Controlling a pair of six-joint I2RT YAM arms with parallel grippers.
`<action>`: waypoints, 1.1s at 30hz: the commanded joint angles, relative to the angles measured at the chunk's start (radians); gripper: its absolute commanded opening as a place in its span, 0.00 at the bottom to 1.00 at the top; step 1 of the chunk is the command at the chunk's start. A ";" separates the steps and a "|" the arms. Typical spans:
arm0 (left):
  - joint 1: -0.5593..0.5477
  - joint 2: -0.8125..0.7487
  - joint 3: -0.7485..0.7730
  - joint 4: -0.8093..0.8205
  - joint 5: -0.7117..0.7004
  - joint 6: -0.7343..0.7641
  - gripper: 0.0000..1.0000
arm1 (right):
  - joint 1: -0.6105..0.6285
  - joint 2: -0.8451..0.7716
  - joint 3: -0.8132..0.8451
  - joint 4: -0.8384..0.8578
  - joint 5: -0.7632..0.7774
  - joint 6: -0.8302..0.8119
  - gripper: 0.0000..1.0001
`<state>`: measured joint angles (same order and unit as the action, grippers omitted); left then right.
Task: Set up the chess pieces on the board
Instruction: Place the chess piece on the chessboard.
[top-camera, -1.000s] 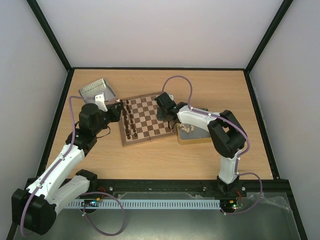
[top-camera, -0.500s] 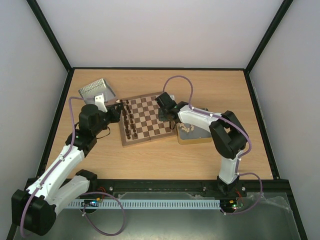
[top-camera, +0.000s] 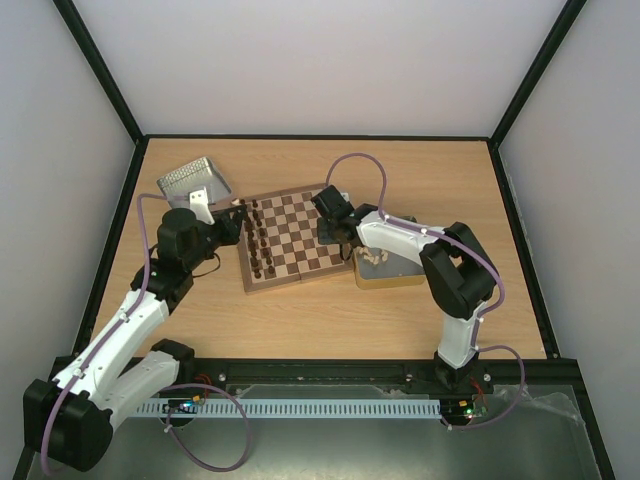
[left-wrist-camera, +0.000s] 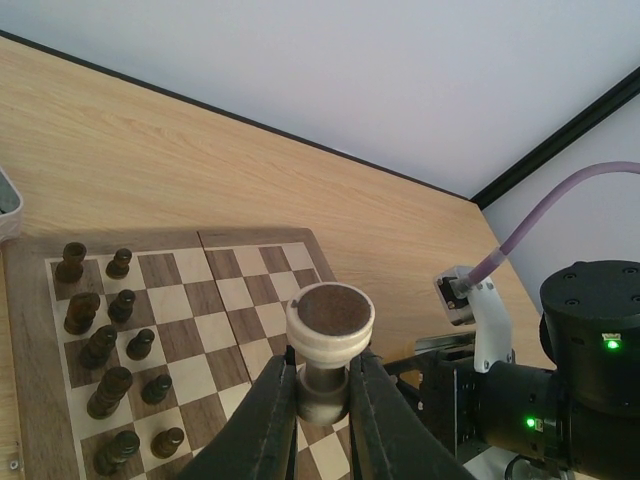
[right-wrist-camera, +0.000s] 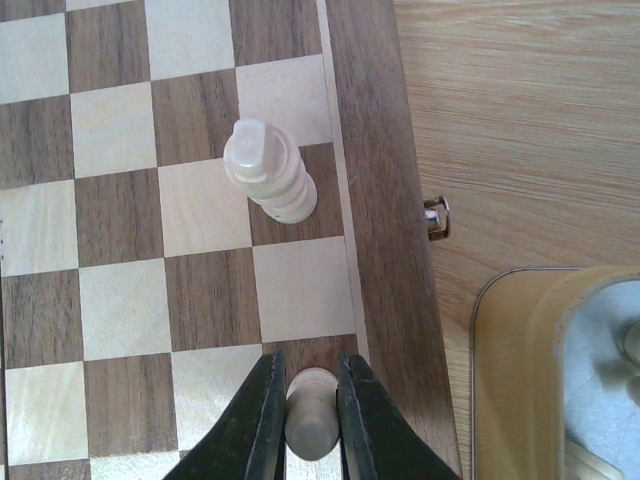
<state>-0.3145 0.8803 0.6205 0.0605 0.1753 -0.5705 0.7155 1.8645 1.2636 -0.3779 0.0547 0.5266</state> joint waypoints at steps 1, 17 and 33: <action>0.006 -0.005 -0.014 0.022 0.009 -0.009 0.05 | 0.001 0.003 -0.007 -0.016 0.016 -0.009 0.14; 0.006 0.000 -0.030 0.142 0.256 -0.007 0.05 | 0.002 -0.239 -0.051 0.041 0.016 0.092 0.46; -0.166 0.056 0.063 0.171 0.409 0.123 0.06 | 0.008 -0.485 -0.136 0.433 -0.638 0.199 0.56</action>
<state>-0.4294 0.9188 0.6067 0.3191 0.6502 -0.5640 0.7158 1.3830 1.1038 -0.0483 -0.4004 0.6746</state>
